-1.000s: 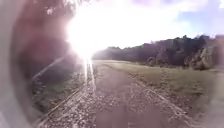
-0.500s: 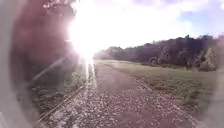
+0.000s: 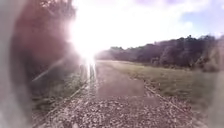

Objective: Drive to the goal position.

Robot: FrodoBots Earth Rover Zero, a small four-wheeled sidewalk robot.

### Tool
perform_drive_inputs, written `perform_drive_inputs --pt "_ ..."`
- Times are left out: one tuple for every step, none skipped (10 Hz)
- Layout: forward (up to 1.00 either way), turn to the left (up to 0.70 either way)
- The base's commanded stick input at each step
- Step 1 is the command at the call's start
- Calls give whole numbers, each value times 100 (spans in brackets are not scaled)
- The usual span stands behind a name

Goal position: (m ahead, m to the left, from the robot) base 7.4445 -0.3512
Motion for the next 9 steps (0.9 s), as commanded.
perform_drive_inputs --pt "85 0" --pt "85 0" --pt "85 0" --pt "85 0" --pt "85 0" --pt "85 0" --pt "85 0" --pt "85 0" --pt "85 0"
